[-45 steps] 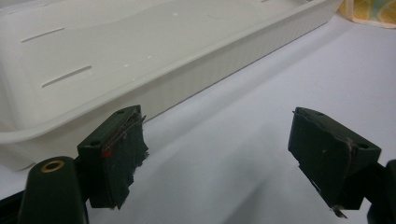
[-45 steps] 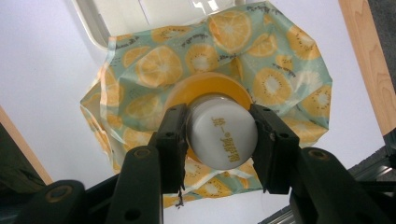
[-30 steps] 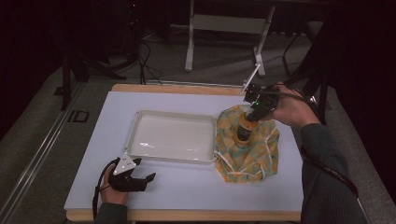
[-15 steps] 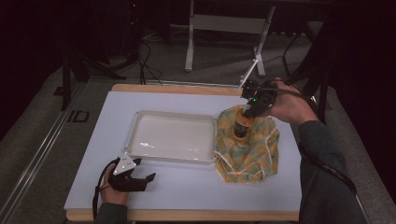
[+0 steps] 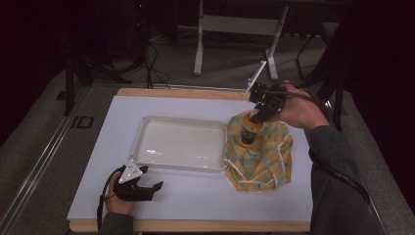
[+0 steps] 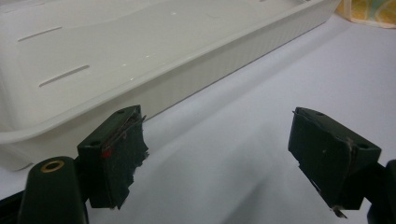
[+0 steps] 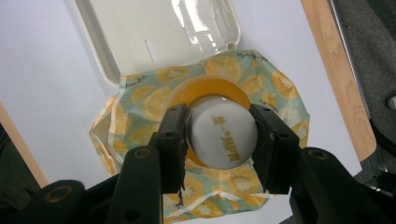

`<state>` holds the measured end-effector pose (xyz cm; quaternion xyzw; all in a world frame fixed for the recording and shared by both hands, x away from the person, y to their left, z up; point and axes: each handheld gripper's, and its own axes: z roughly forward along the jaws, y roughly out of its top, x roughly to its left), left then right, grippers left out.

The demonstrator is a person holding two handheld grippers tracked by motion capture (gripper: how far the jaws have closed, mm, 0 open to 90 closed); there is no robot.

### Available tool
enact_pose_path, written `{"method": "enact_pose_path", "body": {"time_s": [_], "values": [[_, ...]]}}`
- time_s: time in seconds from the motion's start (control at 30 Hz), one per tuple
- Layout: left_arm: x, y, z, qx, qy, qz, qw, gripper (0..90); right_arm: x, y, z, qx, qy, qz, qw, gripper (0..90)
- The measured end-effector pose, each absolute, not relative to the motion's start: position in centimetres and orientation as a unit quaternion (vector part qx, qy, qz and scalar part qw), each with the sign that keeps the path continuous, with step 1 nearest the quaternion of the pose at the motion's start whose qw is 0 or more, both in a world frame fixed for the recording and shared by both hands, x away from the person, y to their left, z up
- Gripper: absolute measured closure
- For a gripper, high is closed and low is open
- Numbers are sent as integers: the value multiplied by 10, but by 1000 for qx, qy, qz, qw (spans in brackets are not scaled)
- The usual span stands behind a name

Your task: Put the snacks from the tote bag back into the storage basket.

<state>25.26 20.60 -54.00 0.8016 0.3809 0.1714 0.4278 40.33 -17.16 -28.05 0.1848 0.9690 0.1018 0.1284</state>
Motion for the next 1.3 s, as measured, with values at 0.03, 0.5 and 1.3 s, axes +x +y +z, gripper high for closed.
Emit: {"method": "enact_pose_path", "body": {"time_s": [0.03,0.5,1.3], "values": [[253,206,-540,802,381,171,428,187,403,-171,-280,184,969,102,129,589],[252,207,-540,799,383,170,431,187,400,-160,-271,173,970,116,127,589],[253,207,-540,799,384,169,431,187,389,-131,-261,132,975,116,133,589]]}}
